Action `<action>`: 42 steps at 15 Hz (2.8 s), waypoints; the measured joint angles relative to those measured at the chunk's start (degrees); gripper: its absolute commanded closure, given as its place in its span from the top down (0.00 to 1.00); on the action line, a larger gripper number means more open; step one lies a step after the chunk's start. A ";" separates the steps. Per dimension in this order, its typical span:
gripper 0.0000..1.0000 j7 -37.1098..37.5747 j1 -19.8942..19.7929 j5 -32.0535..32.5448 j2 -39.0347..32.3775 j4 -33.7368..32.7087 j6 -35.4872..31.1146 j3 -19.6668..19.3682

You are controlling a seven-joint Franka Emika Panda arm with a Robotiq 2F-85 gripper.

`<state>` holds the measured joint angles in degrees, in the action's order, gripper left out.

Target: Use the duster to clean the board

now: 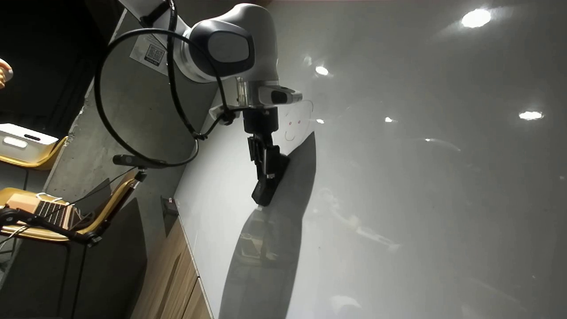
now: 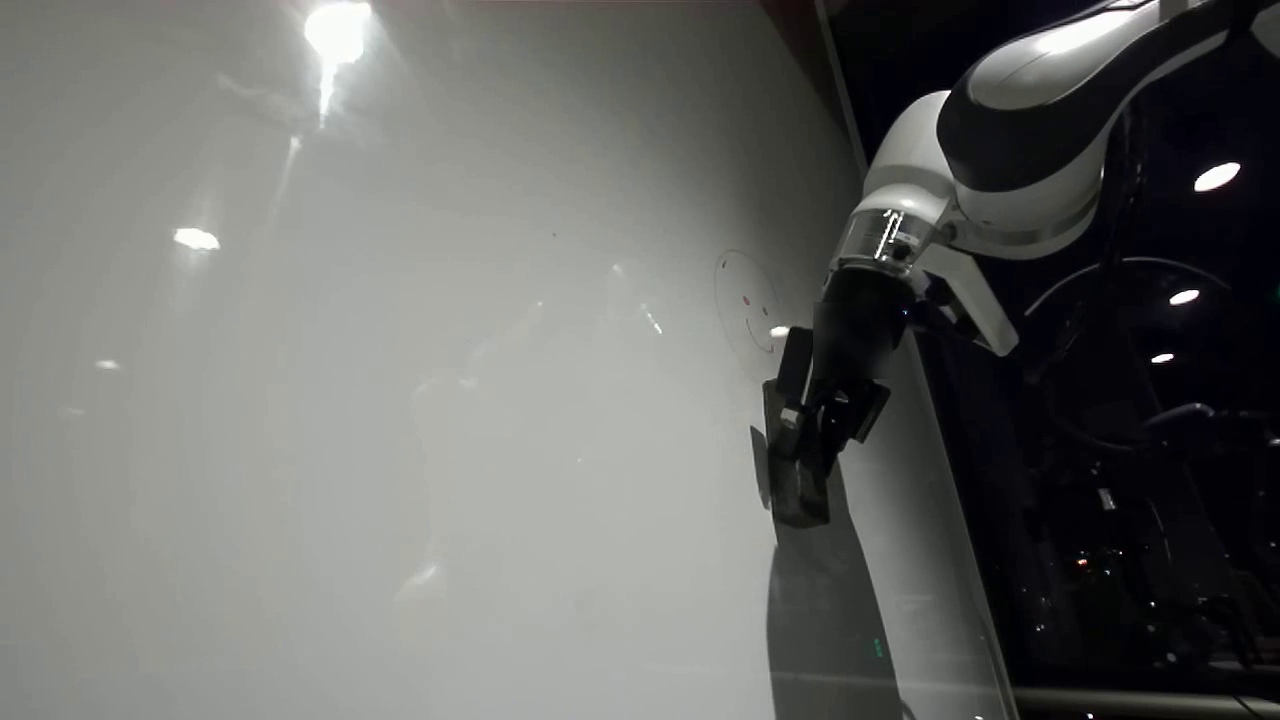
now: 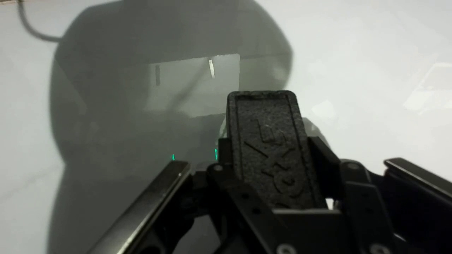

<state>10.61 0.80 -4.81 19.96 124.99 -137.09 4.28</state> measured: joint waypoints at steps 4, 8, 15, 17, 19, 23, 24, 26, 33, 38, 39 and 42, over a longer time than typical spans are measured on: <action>0.31 -0.02 -0.09 0.33 -0.39 -1.14 1.60 -0.03; 0.31 0.17 -0.24 1.81 0.41 -5.07 5.38 0.03; 0.31 1.19 -0.24 3.59 4.21 -18.56 10.14 0.69; 0.31 1.20 -0.31 3.68 4.18 -22.00 10.91 0.69; 0.31 1.20 -0.55 3.69 3.92 -24.70 11.56 0.69; 0.31 1.20 -0.90 3.69 3.44 -26.39 12.21 0.53; 0.31 1.20 -0.94 3.69 3.34 -25.88 12.22 0.42; 0.31 1.19 -1.14 3.69 3.20 -23.60 12.23 0.19; 0.31 1.15 -2.25 3.70 1.59 -14.55 12.05 -0.89; 0.31 0.49 -2.60 3.70 0.18 -9.63 10.86 -2.49; 0.31 0.05 -2.70 3.70 -0.39 -8.99 10.84 -2.96; 0.31 -1.51 -2.94 3.61 -1.88 -8.17 11.21 -4.31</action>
<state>9.10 -2.13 -1.19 18.08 116.82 -125.88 -0.03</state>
